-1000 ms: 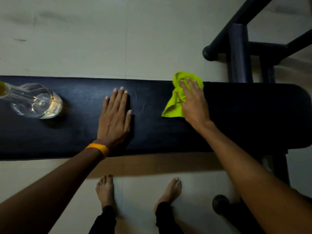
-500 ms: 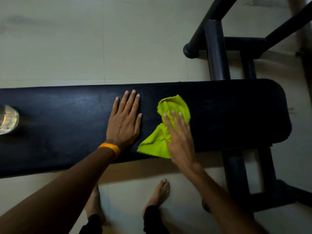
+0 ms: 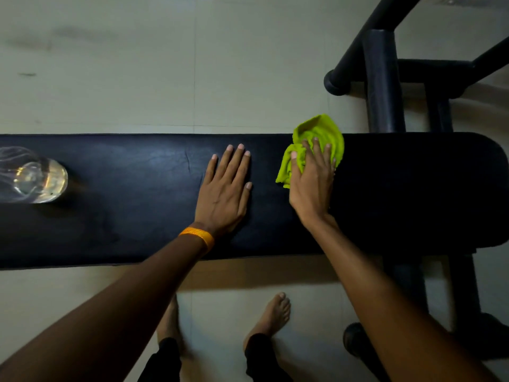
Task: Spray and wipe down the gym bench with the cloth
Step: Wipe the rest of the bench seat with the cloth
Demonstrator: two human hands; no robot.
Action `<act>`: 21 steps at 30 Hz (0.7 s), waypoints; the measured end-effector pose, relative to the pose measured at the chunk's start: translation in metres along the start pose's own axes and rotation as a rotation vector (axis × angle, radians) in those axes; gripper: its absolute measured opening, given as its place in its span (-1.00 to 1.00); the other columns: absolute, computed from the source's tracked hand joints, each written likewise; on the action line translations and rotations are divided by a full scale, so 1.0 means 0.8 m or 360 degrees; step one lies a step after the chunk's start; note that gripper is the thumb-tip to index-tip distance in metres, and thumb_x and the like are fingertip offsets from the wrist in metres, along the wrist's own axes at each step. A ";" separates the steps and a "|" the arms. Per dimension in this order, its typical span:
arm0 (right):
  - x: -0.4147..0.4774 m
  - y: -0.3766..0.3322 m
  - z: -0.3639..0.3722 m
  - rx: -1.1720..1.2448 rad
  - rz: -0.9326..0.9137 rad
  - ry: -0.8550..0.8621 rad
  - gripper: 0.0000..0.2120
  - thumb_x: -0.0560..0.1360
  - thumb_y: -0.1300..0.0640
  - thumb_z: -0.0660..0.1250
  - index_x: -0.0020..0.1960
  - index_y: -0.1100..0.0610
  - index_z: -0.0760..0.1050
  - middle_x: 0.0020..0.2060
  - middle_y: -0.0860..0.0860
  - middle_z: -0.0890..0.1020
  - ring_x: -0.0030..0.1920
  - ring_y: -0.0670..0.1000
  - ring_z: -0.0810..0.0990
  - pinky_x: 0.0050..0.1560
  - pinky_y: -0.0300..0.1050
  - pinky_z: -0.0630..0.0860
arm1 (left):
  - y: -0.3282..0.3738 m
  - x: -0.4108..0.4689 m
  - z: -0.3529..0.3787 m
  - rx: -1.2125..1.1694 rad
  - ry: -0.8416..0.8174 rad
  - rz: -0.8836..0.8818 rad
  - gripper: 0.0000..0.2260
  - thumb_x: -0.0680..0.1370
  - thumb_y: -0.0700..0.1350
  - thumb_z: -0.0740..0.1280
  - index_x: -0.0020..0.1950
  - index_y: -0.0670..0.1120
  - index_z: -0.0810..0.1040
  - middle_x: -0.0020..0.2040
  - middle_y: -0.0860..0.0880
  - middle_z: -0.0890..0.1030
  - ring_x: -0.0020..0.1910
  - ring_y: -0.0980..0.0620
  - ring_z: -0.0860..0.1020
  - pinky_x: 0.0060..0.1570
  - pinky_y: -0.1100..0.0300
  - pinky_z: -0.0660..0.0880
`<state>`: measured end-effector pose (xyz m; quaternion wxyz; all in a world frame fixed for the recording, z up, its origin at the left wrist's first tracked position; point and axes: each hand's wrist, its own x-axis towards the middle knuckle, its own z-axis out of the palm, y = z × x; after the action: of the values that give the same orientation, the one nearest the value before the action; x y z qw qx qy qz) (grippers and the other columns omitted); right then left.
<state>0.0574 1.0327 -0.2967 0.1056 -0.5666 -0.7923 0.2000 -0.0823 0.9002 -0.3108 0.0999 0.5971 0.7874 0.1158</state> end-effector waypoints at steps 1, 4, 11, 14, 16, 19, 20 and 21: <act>0.009 -0.008 0.003 -0.0033 -0.0047 -0.0020 -0.46 0.64 -0.09 0.05 0.51 0.17 0.37 0.54 0.14 0.34 0.60 0.23 0.15 0.59 0.19 0.04 | -0.006 -0.002 -0.002 -0.0016 -0.0025 0.0034 -0.47 0.68 0.04 0.02 0.62 -0.16 0.18 0.63 -0.13 0.17 0.63 -0.10 0.09 0.59 -0.11 0.02; 0.026 -0.024 0.014 -0.0080 -0.0015 -0.0055 -0.49 0.67 -0.07 0.06 0.51 0.17 0.36 0.54 0.14 0.35 0.59 0.23 0.15 0.59 0.20 0.02 | -0.051 -0.030 -0.014 0.0087 -0.0078 0.0071 -0.44 0.67 0.09 0.01 0.63 -0.12 0.15 0.63 -0.12 0.15 0.63 -0.13 0.08 0.58 -0.16 0.05; -0.160 -0.133 0.077 0.0002 -0.0690 -0.0152 -0.53 0.66 -0.03 0.19 0.47 0.19 0.43 0.46 0.16 0.46 0.48 0.26 0.38 0.49 0.24 0.28 | -0.137 -0.137 -0.041 0.0100 0.0032 -0.0329 -0.42 0.66 0.13 0.03 0.63 -0.13 0.15 0.64 -0.13 0.13 0.63 -0.12 0.06 0.57 -0.17 0.04; -0.187 -0.117 0.080 -0.0110 -0.0945 -0.0184 -0.51 0.66 -0.06 0.21 0.50 0.16 0.40 0.49 0.10 0.42 0.51 0.23 0.35 0.48 0.21 0.32 | -0.161 -0.167 -0.050 0.0091 0.0036 -0.0426 -0.42 0.67 0.11 0.03 0.63 -0.14 0.14 0.64 -0.12 0.12 0.63 -0.11 0.05 0.58 -0.15 0.02; -0.166 -0.086 0.068 -0.0126 -0.0945 -0.0119 -0.50 0.65 -0.01 0.28 0.52 0.21 0.36 0.52 0.13 0.37 0.56 0.22 0.27 0.51 0.20 0.29 | -0.178 -0.181 -0.056 0.0118 0.0015 -0.0452 -0.42 0.67 0.12 0.00 0.64 -0.14 0.11 0.64 -0.12 0.09 0.64 -0.10 0.02 0.59 -0.13 0.00; -0.157 -0.065 0.053 -0.0115 -0.0605 -0.0098 -0.42 0.65 -0.11 0.18 0.58 0.15 0.25 0.55 0.11 0.31 0.58 0.15 0.21 0.54 0.16 0.24 | -0.200 -0.194 -0.061 0.0112 0.0003 -0.0508 -0.41 0.67 0.12 0.00 0.64 -0.15 0.10 0.65 -0.12 0.08 0.64 -0.10 0.01 0.59 -0.10 -0.01; -0.166 -0.072 0.055 -0.0046 -0.0417 -0.0058 -0.40 0.65 -0.14 0.13 0.59 0.14 0.23 0.56 0.10 0.29 0.59 0.14 0.18 0.55 0.17 0.22 | -0.205 -0.198 -0.063 0.0104 0.0003 -0.0522 -0.41 0.67 0.12 0.00 0.64 -0.15 0.10 0.65 -0.12 0.08 0.64 -0.10 0.00 0.59 -0.10 -0.01; -0.180 -0.084 0.062 0.0037 -0.0212 0.0004 -0.40 0.65 -0.16 0.10 0.58 0.15 0.24 0.57 0.10 0.28 0.60 0.13 0.16 0.55 0.21 0.20 | -0.208 -0.202 -0.064 0.0099 0.0005 -0.0523 -0.41 0.67 0.12 0.00 0.64 -0.16 0.10 0.65 -0.12 0.08 0.64 -0.10 0.00 0.59 -0.10 -0.01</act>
<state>0.0284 0.8689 -0.3028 0.1262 -0.5117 -0.8257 0.2011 -0.2073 0.6983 -0.3095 0.0978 0.4631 0.8778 0.0742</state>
